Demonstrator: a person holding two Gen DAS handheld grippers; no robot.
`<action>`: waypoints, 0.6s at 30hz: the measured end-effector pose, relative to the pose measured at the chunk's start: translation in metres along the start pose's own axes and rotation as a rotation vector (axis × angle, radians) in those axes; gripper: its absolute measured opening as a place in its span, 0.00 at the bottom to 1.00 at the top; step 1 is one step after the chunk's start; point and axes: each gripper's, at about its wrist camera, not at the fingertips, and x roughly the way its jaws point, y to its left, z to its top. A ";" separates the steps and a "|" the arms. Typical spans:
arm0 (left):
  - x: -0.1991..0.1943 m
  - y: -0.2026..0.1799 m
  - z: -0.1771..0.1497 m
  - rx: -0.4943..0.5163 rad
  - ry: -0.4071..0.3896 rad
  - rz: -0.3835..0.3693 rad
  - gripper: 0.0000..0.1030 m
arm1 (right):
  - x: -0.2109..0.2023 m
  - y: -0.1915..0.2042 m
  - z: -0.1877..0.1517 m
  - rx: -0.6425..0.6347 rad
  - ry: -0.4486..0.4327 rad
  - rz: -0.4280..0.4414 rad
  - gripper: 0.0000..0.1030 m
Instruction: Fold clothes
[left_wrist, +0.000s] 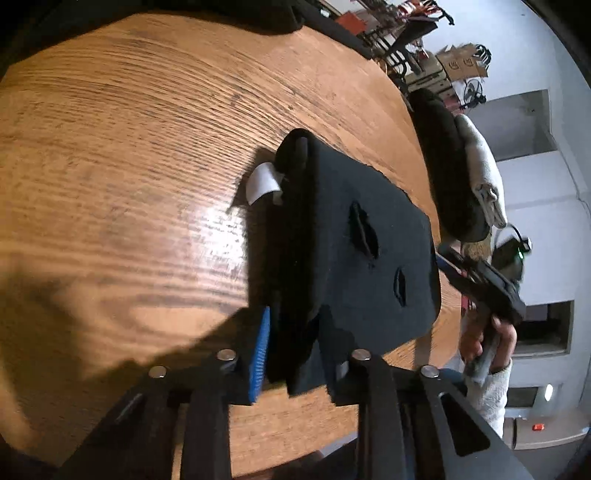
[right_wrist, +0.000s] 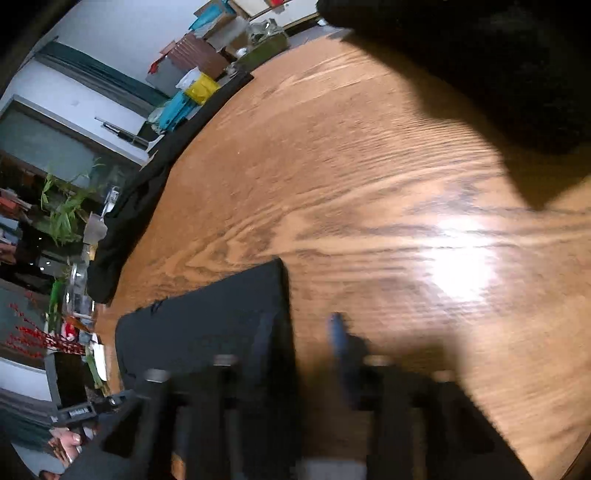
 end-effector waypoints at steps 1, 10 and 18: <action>-0.003 -0.001 -0.005 0.003 -0.007 -0.005 0.42 | -0.008 0.000 -0.007 -0.007 -0.003 0.014 0.57; -0.002 -0.006 -0.025 0.044 -0.010 0.002 0.53 | -0.019 0.001 -0.060 0.020 0.041 0.063 0.57; -0.002 0.002 -0.032 0.058 0.004 0.057 0.29 | -0.016 0.005 -0.071 -0.099 0.052 -0.177 0.00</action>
